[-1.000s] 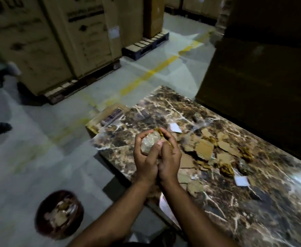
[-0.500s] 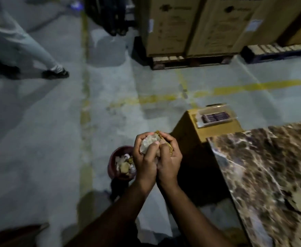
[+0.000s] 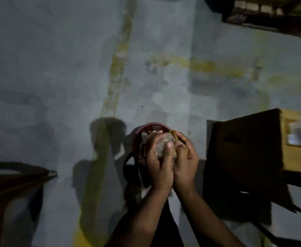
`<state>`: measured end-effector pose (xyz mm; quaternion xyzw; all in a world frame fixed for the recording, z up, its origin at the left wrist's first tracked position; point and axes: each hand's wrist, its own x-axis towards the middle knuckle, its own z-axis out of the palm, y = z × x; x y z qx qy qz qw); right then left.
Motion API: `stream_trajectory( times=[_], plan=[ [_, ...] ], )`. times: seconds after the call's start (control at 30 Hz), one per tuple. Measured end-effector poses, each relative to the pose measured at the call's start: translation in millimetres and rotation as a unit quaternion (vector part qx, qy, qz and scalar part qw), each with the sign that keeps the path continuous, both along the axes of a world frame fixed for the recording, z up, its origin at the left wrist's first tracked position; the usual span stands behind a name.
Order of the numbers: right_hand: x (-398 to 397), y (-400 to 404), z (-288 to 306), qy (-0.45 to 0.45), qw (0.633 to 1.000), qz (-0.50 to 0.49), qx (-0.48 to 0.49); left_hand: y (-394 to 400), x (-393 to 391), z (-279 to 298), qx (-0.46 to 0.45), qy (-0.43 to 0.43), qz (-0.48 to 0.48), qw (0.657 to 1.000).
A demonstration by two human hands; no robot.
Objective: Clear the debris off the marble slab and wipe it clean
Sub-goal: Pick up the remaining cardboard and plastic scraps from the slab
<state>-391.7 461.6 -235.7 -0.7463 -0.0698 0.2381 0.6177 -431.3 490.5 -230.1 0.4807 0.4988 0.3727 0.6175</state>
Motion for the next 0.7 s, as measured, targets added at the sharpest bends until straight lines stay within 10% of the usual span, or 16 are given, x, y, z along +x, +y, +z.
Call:
stream_trajectory(
  times=[0.37, 0.7],
  plan=[
    [49.5, 20.1, -323.3, -0.069, 0.963, 0.227, -0.131, 57.7, -7.6, -325.9, 0.103, 0.179, -0.128, 0.970],
    [67.3, 20.6, -405.2, -0.231, 0.814, 0.438, -0.303, 65.6, -27.1, -421.6, 0.312, 0.471, -0.341, 0.751]
  ],
)
